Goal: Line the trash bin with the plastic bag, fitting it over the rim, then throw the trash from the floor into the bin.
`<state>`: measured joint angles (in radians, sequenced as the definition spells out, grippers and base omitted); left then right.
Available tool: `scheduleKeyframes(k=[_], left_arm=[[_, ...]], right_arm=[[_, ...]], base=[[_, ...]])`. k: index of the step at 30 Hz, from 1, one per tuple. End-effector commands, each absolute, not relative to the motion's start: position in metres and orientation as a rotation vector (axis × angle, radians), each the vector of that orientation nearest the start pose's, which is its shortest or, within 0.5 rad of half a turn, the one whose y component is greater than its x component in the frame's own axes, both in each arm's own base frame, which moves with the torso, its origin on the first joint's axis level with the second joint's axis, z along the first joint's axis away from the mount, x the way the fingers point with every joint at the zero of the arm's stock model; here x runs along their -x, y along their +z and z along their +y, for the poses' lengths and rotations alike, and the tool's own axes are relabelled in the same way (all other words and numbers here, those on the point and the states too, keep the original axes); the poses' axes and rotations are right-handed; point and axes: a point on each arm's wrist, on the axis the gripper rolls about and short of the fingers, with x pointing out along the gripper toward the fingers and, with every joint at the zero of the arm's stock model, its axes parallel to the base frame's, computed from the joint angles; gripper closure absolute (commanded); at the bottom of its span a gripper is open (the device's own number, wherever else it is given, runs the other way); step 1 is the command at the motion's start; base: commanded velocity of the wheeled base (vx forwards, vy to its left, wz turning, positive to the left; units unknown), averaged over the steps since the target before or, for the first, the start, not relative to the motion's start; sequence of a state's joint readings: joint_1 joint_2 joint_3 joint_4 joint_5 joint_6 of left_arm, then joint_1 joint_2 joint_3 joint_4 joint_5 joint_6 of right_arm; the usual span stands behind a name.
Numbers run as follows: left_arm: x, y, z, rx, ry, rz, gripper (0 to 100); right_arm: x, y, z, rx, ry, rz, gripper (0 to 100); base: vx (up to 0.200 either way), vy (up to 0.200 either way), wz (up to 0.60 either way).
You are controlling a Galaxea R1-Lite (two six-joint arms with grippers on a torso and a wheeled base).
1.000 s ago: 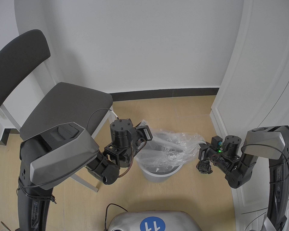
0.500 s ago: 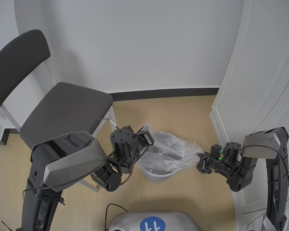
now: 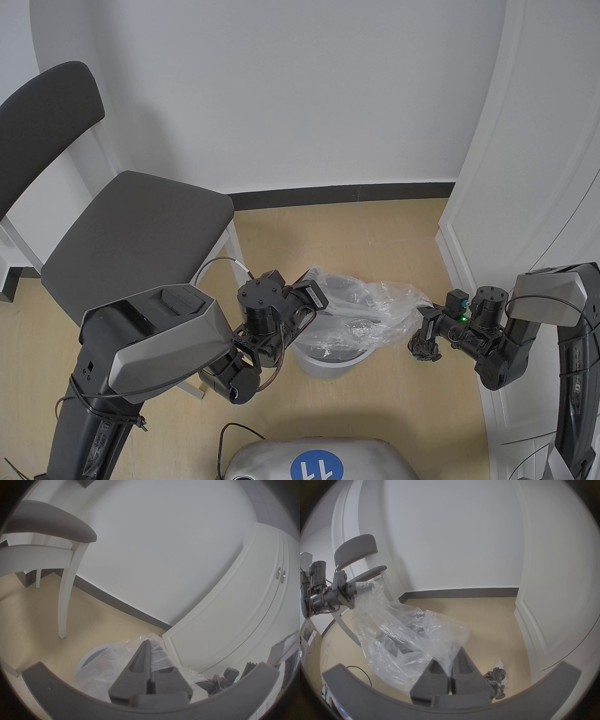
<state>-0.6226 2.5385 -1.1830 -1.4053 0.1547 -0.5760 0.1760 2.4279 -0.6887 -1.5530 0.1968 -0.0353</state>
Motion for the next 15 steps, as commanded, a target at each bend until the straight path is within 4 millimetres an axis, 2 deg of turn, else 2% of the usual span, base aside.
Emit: scheduleKeyframes(k=[1, 8, 11, 15], left_arm=[[-0.377, 0.013, -0.268, 0.584, -0.478, 0.095, 100], [-0.388, -0.001, -0.277, 0.592, -0.534, 0.089, 100], [-0.393, -0.005, -0.28, 0.586, -0.544, 0.102, 100], [-0.399, -0.015, -0.279, 0.575, -0.544, 0.126, 100]], right_arm=[[-0.37, -0.002, 0.067, 0.031, 0.368, 0.143, 100], [-0.377, 0.0, 0.059, -0.01, 0.34, 0.127, 100], [-0.384, -0.006, 0.056, -0.013, 0.33, 0.125, 100], [-0.385, -0.024, 0.06, -0.013, 0.341, 0.163, 100]], base=[[0.0, 0.0, 0.0], [0.0, 0.0, 0.0], [0.0, 0.0, 0.0], [0.0, 0.0, 0.0]])
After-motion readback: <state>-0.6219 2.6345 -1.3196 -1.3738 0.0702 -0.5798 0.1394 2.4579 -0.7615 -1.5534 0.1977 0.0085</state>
